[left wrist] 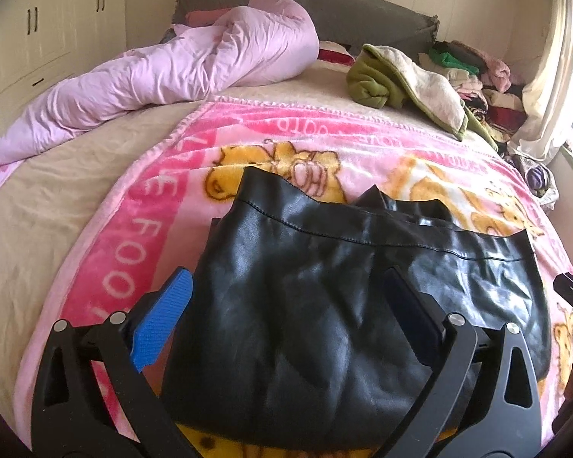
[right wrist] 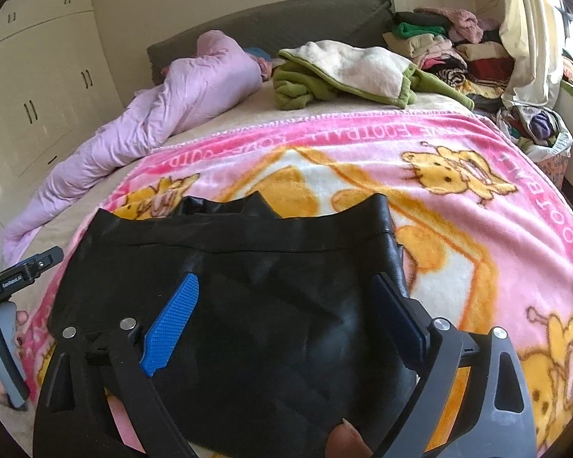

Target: Fold large clothes

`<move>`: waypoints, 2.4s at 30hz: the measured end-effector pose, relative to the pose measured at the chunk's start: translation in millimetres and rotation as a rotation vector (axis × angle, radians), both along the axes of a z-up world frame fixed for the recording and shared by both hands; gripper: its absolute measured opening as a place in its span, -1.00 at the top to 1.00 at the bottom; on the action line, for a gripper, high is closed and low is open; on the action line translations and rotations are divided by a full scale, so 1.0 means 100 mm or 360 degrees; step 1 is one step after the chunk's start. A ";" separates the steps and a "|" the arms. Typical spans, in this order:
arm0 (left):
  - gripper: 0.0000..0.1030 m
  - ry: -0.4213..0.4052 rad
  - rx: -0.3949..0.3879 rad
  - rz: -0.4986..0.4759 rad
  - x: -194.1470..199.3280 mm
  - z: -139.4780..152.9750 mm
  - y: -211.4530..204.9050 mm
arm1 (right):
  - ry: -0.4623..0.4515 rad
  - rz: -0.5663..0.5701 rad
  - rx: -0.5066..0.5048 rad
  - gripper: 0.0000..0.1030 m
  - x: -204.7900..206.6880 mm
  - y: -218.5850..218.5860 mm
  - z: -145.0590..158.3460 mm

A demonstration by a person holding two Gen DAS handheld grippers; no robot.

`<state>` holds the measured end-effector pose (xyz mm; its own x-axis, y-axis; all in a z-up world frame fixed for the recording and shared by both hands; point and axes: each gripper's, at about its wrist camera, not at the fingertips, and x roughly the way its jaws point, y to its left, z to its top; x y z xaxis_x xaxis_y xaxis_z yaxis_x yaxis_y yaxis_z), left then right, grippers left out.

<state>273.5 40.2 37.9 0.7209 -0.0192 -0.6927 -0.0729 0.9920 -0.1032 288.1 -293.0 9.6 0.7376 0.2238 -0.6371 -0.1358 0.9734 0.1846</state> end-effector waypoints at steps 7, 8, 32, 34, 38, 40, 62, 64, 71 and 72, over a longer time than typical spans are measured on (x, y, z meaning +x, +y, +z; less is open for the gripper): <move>-0.82 -0.0004 -0.0036 0.0031 -0.14 0.05 0.11 | -0.0061 0.0046 -0.0009 -0.88 -0.17 0.18 0.13; -0.82 -0.0011 -0.0044 0.0038 -0.16 0.07 0.13 | -0.0072 0.0053 -0.0012 -0.89 -0.19 0.21 0.15; -0.82 0.0001 -0.0135 0.0260 -0.26 -0.03 0.74 | -0.0148 0.0320 -0.0107 -0.90 -0.37 1.00 0.30; -0.82 0.0015 -0.0122 0.0261 -0.25 -0.06 0.75 | -0.0138 0.0348 -0.0108 -0.90 -0.37 1.08 0.28; -0.82 0.0026 -0.0132 0.0250 -0.23 -0.09 0.77 | -0.0119 0.0402 -0.0110 -0.89 -0.37 1.21 0.23; -0.82 0.0017 -0.0135 0.0239 -0.22 -0.10 0.77 | -0.0114 0.0433 -0.0107 -0.88 -0.39 1.27 0.21; -0.05 0.0244 -0.0188 -0.0017 0.17 -0.71 0.50 | 0.0257 0.0641 -0.0219 0.85 -0.57 1.46 -0.58; 0.01 0.0241 -0.0207 -0.0022 0.17 -0.72 0.50 | 0.0281 0.0631 -0.0229 0.85 -0.55 1.46 -0.67; 0.39 0.0186 -0.0051 -0.0073 0.12 -0.62 0.27 | 0.0314 0.0585 -0.0212 0.86 -0.43 1.47 -0.84; 0.42 0.0174 -0.0055 -0.0078 0.10 -0.60 0.27 | 0.0330 0.0590 -0.0188 0.86 -0.42 1.45 -0.83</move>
<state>283.9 67.5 -21.7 0.6388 -0.0774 -0.7655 -0.0373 0.9906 -0.1313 246.4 -148.5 -73.0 0.4751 0.3661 -0.8001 -0.4519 0.8818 0.1351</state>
